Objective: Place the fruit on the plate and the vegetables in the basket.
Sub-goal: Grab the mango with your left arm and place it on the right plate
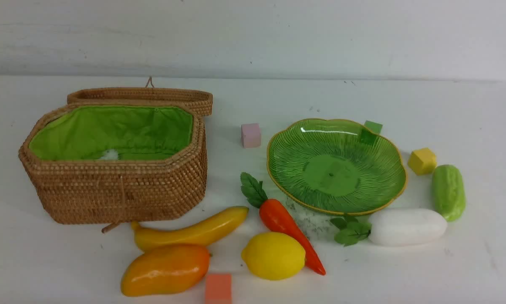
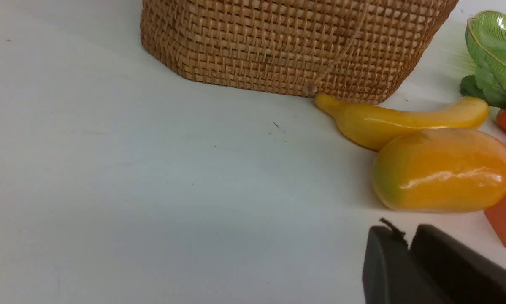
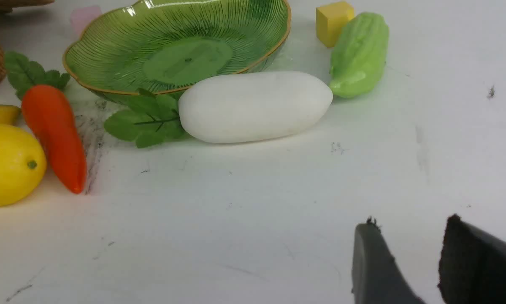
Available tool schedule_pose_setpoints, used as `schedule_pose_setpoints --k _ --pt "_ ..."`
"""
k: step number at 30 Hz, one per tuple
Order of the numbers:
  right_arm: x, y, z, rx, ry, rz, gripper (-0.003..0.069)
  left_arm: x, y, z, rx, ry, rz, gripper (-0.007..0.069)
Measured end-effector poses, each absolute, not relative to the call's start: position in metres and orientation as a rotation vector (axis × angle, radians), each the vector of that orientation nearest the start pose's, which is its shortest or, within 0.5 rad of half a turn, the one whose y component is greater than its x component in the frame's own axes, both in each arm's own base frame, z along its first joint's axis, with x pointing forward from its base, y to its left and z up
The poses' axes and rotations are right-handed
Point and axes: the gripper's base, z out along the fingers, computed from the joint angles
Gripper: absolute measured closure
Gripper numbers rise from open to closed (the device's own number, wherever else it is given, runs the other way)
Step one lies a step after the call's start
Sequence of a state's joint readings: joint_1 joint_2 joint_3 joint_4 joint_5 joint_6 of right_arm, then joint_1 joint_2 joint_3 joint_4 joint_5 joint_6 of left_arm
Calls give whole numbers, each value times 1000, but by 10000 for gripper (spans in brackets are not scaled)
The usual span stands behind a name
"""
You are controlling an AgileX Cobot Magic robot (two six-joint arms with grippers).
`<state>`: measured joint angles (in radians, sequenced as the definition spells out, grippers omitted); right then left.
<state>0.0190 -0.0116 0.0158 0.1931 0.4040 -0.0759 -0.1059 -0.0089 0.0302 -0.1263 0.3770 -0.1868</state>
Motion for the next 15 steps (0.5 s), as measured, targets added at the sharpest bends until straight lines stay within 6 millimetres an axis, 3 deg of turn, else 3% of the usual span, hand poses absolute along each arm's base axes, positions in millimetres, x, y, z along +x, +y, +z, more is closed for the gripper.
schedule_pose_setpoints --k 15 --pt "51 8 173 31 1887 151 417 52 -10 170 -155 1885 -325 532"
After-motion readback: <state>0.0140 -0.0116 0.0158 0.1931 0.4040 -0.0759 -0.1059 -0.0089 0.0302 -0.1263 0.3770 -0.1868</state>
